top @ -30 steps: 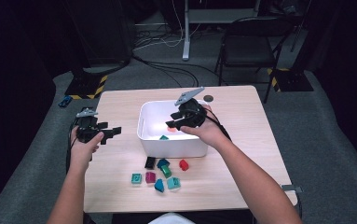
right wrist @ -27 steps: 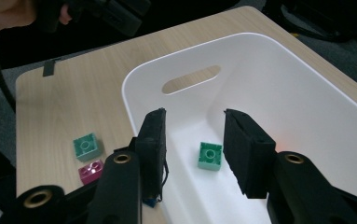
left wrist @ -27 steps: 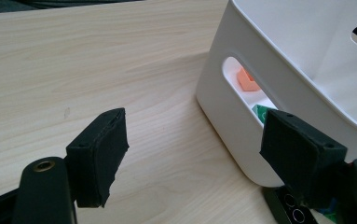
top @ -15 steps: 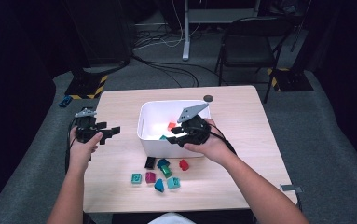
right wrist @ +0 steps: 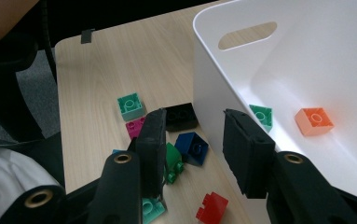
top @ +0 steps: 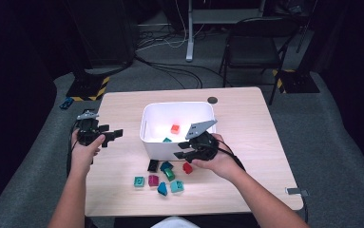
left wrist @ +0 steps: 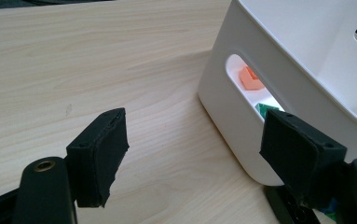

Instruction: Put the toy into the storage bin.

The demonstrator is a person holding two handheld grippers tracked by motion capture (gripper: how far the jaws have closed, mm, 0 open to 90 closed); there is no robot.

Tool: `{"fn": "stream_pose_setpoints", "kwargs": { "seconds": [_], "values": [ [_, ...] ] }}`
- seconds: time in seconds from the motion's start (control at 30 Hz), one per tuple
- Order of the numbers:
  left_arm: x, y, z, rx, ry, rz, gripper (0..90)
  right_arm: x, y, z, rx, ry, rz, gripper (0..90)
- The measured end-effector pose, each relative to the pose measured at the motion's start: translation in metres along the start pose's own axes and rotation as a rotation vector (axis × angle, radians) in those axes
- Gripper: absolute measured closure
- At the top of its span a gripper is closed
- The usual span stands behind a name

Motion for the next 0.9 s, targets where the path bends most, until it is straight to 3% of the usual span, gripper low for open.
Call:
{"fn": "stream_pose_setpoints", "kwargs": {
  "seconds": [0.37, 0.9],
  "values": [
    [0.000, 0.000, 0.000, 0.002, 0.004, 0.001, 22.9, 0.014, -0.030, -0.009, 0.039, -0.003, -0.018, 59.5],
    [0.001, -0.001, 0.000, 0.001, 0.008, 0.008, 22.9, 0.043, -0.071, -0.027, 0.068, 0.049, -0.056, 57.7]
  ]
}}
Point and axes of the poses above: each handheld gripper's, and its own axes: x roughly forward along the jaws, y roughly out of its top, z roughly to its right, the point moved 3 cm from there along x, roughly forward along the jaws, and after that the axes turned 5 degrees about -y, right-handed, at the moved point
